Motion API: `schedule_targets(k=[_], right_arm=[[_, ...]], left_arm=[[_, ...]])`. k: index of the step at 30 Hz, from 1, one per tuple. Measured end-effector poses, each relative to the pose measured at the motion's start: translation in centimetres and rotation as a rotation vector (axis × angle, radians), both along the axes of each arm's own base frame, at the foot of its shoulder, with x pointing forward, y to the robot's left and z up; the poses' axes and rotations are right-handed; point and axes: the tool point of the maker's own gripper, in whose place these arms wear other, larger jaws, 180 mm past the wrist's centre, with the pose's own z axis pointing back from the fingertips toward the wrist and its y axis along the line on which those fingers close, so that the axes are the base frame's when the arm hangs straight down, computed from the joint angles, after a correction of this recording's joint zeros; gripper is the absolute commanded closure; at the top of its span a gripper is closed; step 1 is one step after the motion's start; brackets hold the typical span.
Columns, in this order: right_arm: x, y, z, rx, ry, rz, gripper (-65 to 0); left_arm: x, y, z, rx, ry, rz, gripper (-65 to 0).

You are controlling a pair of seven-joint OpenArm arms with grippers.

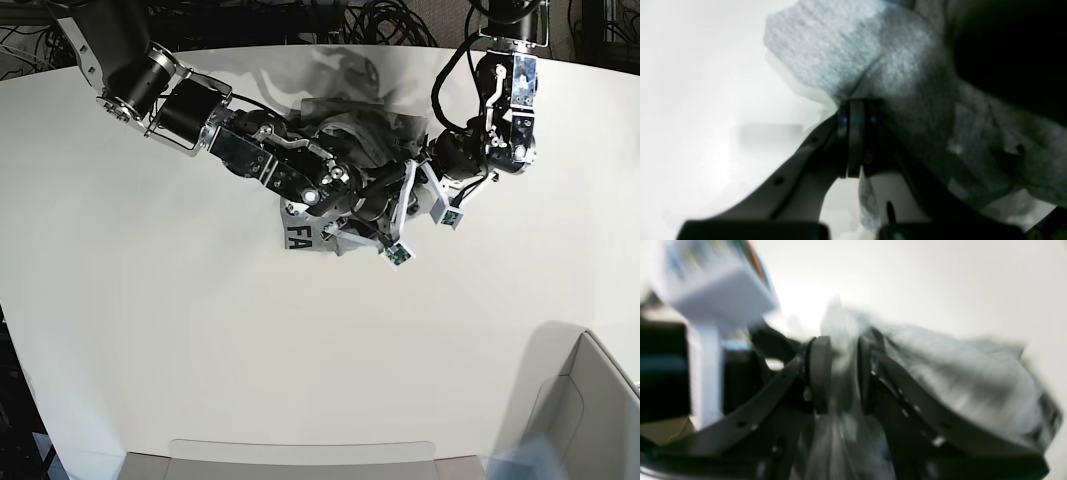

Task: Fold the T-shirt properly
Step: 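Press and flatten the folded bundle with both grippers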

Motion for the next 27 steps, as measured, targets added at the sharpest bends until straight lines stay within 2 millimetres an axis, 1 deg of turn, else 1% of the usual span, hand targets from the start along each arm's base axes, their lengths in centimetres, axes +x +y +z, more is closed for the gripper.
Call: schedule_targets(k=[3, 6, 9, 11, 16, 18, 20, 22, 23, 25, 27], right_arm=[[-0.5, 1.0, 0.7, 0.043, -0.034, 0.073, -15.1], [-0.2, 1.0, 0.6, 0.056, -0.044, 0.062, -15.1], [0.6, 0.8, 0.2, 0.058, -0.057, 0.041, -15.1], [0.9, 1.0, 0.5, 0.078, -0.074, 0.035, -15.1], [1.5, 1.4, 1.4, 0.135, -0.117, 0.018, -15.1], [1.6, 1.5, 2.1, 0.155, -0.139, 0.019, -15.0], [1.5, 1.4, 3.0, 0.185, -0.161, 0.023, -15.0], [1.5, 1.0, 4.0, 0.208, -0.187, 0.023, -14.3], [1.8, 0.4, 4.7, 0.222, -0.194, 0.014, -12.6], [2.9, -1.4, 6.4, 0.273, -0.211, -0.053, -8.0], [4.5, -4.0, 7.8, 0.323, -0.229, -0.163, -2.8]], left_arm=[[0.0, 0.0, 0.0, -0.001, 0.000, 0.000, 0.0], [0.0, 0.1, 0.0, -0.001, -0.001, 0.004, 0.0], [0.1, 1.5, 0.1, 0.008, 0.002, 0.047, 0.0], [0.0, 2.3, 0.1, 0.013, 0.018, 0.068, 0.0], [-1.0, 4.2, 2.2, 0.075, 0.041, 0.077, 0.0], [-0.6, 4.9, 3.4, 0.090, 0.016, 0.089, 0.0], [-0.2, 5.6, 3.9, 0.102, 0.003, 0.106, 0.0], [0.1, 6.2, 4.2, 0.100, -0.007, 0.134, 0.0], [0.2, 6.7, 4.3, 0.095, -0.011, 0.156, 0.0], [0.3, 8.0, 4.6, 0.101, -0.019, 0.199, 0.0], [0.4, 9.4, 5.4, 0.120, -0.042, 0.242, 0.0]])
